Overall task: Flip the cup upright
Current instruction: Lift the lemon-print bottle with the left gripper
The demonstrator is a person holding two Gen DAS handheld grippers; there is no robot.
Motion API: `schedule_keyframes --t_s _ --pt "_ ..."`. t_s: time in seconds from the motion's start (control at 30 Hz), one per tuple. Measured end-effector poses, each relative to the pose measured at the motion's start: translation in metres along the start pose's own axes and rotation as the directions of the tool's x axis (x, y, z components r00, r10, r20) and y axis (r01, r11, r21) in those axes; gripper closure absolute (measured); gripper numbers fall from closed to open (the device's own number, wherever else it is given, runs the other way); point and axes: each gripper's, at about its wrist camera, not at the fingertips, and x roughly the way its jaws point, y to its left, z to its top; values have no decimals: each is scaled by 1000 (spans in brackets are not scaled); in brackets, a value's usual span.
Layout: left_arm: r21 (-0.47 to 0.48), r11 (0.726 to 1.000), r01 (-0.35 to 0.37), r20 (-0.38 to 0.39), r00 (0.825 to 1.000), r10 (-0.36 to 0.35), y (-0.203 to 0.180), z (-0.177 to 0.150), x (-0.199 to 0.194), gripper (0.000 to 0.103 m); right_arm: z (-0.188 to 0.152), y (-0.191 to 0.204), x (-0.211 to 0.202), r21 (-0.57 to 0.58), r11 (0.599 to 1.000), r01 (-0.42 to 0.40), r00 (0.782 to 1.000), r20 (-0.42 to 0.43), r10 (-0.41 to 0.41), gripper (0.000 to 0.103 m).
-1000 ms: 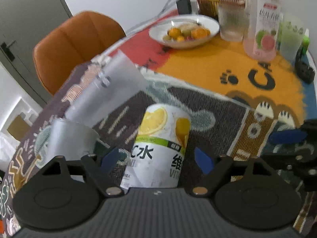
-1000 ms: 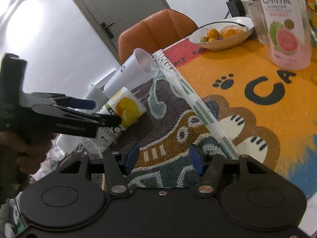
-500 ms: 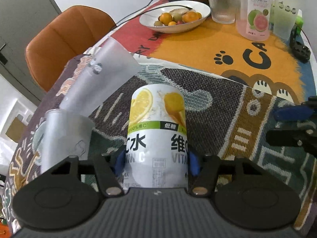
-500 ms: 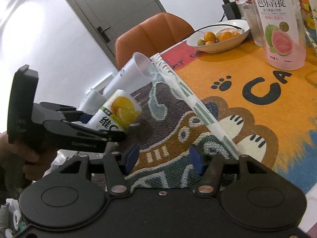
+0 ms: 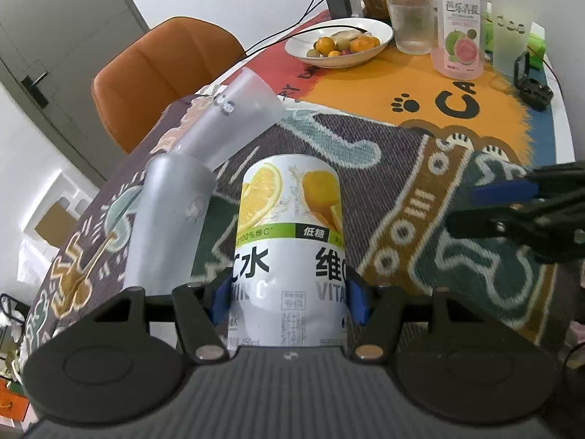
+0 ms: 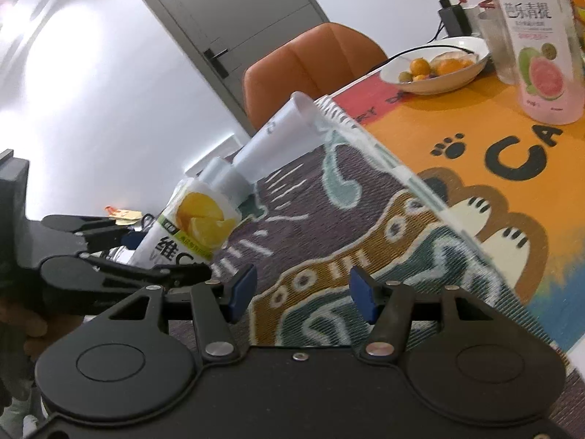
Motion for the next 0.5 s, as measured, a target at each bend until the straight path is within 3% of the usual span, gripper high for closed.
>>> schedule_keyframes --t_s 0.5 --pt "-61 995 -76 -12 997 75 -7 -61 -57 42 -25 33 -9 -53 992 -118 992 -53 115 44"
